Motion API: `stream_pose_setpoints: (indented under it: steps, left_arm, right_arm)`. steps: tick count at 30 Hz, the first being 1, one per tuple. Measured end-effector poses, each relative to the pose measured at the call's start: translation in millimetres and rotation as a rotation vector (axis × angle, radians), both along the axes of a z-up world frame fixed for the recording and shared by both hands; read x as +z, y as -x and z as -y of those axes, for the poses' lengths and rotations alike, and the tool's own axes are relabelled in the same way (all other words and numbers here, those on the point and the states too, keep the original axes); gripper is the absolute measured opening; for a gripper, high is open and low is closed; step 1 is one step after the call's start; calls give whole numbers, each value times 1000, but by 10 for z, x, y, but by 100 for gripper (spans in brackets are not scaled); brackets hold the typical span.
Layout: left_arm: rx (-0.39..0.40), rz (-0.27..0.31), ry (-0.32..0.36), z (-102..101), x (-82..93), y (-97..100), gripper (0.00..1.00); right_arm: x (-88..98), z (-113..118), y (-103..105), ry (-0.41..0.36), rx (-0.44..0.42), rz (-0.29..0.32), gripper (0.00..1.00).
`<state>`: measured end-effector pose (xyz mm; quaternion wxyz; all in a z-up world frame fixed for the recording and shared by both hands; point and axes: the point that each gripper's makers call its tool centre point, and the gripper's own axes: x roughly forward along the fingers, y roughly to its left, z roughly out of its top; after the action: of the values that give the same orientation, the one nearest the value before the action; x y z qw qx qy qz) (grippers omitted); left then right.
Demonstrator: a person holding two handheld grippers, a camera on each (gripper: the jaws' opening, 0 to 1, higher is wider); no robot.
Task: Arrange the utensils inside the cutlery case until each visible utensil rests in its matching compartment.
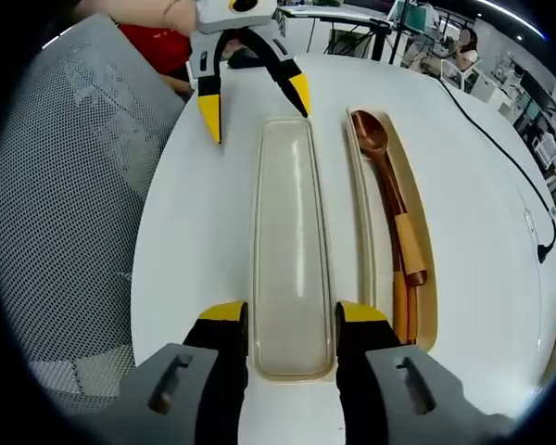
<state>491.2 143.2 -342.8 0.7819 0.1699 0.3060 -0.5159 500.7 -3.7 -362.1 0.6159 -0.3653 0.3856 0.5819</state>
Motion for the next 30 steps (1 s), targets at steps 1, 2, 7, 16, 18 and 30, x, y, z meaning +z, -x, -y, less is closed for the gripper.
stream_pose_setpoints:
  steps: [1, 2, 7, 16, 18, 30]
  left_arm:
    - [-7, 6, 2, 6, 3, 9, 63]
    - [-21, 20, 7, 20, 17, 20, 63]
    - [-55, 124, -1, 61, 105, 12, 64]
    - [-159, 291, -111, 36, 169, 3, 51]
    - [-217, 317, -141, 55, 139, 37, 47]
    - [-402, 303, -254, 82, -59, 94, 29]
  right_arm:
    - [-5, -4, 7, 2, 2, -2, 35]
    - [3, 1, 22, 3, 10, -7, 35]
    - [37, -38, 122, -23, -45, -106, 34]
    - [122, 8, 367, -47, -166, -385, 34]
    - [172, -16, 409, -74, -186, -447, 34]
    - [240, 144, 558, -46, -186, -627, 35]
